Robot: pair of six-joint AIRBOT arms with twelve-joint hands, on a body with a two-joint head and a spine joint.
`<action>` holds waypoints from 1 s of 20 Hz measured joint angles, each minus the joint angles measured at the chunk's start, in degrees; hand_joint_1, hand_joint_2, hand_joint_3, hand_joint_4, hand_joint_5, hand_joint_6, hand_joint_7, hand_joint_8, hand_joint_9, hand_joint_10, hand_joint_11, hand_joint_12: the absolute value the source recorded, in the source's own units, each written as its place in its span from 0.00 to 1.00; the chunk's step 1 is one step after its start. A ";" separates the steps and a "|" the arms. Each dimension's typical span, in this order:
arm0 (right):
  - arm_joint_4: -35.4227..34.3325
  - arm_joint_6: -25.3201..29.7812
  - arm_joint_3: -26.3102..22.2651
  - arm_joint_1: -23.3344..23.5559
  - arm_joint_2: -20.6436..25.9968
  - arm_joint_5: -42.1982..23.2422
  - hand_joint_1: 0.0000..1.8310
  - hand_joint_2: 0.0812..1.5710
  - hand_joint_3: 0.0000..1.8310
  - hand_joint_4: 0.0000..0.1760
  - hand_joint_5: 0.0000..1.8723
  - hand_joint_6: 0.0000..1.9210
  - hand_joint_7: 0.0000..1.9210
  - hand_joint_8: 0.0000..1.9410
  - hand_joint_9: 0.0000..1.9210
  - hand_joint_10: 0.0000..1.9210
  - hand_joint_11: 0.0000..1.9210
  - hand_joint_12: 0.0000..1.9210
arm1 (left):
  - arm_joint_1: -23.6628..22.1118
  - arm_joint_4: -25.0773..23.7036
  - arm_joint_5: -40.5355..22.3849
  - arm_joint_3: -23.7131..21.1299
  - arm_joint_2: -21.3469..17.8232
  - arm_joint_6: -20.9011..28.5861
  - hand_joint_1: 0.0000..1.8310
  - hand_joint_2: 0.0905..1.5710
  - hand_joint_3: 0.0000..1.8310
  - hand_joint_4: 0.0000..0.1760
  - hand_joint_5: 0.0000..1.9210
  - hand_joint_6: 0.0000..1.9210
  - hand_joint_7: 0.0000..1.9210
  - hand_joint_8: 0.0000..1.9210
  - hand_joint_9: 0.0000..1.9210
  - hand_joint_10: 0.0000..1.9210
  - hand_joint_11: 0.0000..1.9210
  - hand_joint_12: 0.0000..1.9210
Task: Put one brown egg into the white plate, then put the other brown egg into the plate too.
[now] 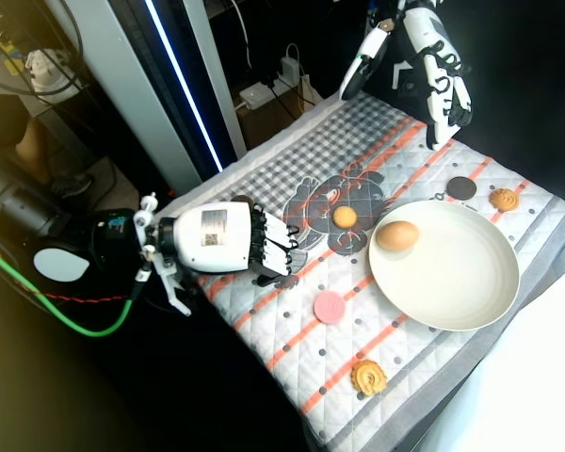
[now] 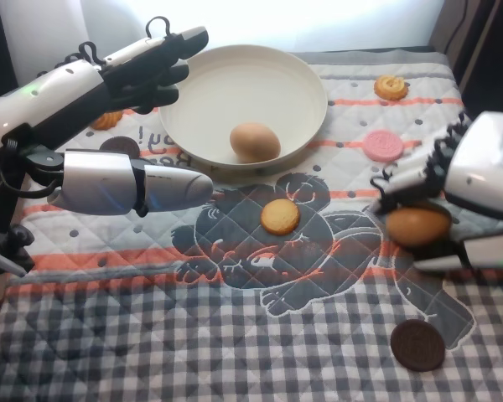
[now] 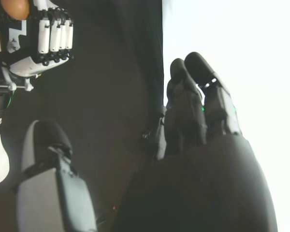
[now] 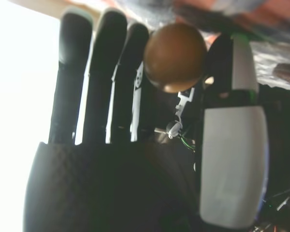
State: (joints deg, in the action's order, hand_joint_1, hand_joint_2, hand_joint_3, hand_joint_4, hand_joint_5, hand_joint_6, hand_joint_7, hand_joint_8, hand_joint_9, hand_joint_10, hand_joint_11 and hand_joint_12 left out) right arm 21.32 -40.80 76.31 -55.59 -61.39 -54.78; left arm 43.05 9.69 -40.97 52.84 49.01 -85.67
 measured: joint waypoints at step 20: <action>4.37 -0.61 20.98 23.67 -20.04 15.47 0.21 0.60 0.00 0.33 0.00 0.00 0.10 0.00 0.13 0.00 0.00 0.40 | 2.60 2.23 -7.04 -0.11 -1.84 4.31 0.40 0.48 0.00 1.00 0.07 0.00 0.13 0.00 0.20 0.00 0.00 0.64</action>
State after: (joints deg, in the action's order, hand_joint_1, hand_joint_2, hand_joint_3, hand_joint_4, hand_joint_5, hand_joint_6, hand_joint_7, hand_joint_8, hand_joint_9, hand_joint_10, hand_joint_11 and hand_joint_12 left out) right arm 25.69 -41.41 97.30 -31.92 -81.43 -39.31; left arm 45.65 11.92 -48.01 52.73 47.18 -81.36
